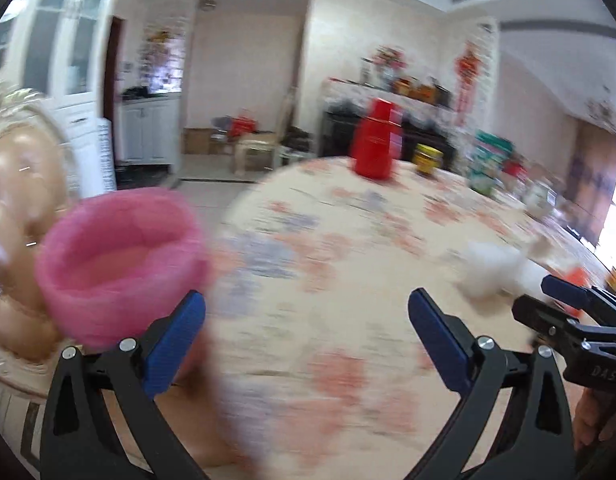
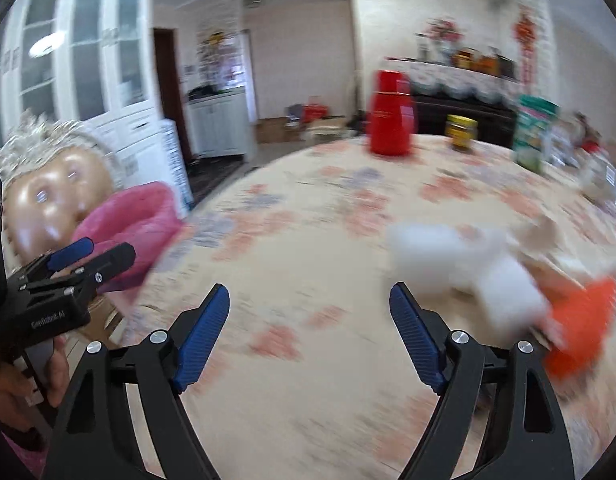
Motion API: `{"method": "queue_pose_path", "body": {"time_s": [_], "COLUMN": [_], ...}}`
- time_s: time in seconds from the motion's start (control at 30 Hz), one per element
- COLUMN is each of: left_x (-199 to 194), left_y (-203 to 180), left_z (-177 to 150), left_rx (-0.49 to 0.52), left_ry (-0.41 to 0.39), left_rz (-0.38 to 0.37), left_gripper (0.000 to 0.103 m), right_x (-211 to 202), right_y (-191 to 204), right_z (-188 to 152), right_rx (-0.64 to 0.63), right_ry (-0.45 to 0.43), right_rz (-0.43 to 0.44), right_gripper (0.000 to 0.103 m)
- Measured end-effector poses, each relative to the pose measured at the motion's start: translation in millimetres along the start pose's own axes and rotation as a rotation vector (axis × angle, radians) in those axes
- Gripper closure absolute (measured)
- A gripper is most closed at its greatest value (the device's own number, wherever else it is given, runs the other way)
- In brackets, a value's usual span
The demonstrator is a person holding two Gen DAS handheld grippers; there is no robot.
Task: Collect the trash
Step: 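Move both open tools back over the table, then grasp the black DORMI box with the left tool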
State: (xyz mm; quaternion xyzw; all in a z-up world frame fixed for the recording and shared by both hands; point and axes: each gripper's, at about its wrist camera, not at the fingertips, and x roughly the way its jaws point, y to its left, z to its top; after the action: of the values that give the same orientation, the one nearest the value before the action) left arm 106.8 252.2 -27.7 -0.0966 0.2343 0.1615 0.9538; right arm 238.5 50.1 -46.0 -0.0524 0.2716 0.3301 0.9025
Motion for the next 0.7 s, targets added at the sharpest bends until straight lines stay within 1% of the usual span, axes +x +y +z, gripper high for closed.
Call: {"method": "queue_pose_path", "body": {"time_s": [0.1, 0.17, 0.23, 0.3, 0.33, 0.4, 0.47, 0.53, 0.63, 0.7], "left_x": [12, 18, 25, 39, 44, 55, 68, 74, 87, 95], "left_y": [-46, -84, -116, -150, -161, -185, -211, -231, -256, -264], "left_z": [-4, -7, -11, -17, -19, -24, -31, -36, -40, -42], "left_rx": [0.049, 0.101, 0.148, 0.198, 0.209, 0.229, 0.255, 0.279, 0.316, 0.329], "left_ry": [0.037, 0.057, 0.077, 0.126, 0.144, 0.189, 0.253, 0.292, 0.325, 0.354], "left_rz": [-0.085, -0.158, -0.209, -0.253, -0.269, -0.322, -0.376, -0.414, -0.445, -0.447], "left_gripper": [0.005, 0.005, 0.005, 0.005, 0.005, 0.005, 0.005, 0.006, 0.006, 0.014], "right_x": [-20, -35, -48, -58, -63, -71, -79, -83, -88, -86], "right_y": [-46, -82, -113, -141, -156, -180, -202, -218, -236, -241], "right_z": [-16, -26, -36, -43, -46, -53, -57, -62, -70, -73], "right_rx": [0.081, 0.160, 0.231, 0.286, 0.316, 0.366, 0.410, 0.448, 0.491, 0.500], "right_ry": [-0.006, -0.013, -0.023, -0.033, -0.035, -0.048, -0.067, -0.082, -0.094, -0.088], "right_rz": [-0.099, -0.164, -0.219, -0.274, -0.303, -0.340, -0.379, -0.395, -0.404, -0.399], "right_gripper": [0.025, 0.025, 0.025, 0.025, 0.025, 0.025, 0.025, 0.025, 0.025, 0.025]}}
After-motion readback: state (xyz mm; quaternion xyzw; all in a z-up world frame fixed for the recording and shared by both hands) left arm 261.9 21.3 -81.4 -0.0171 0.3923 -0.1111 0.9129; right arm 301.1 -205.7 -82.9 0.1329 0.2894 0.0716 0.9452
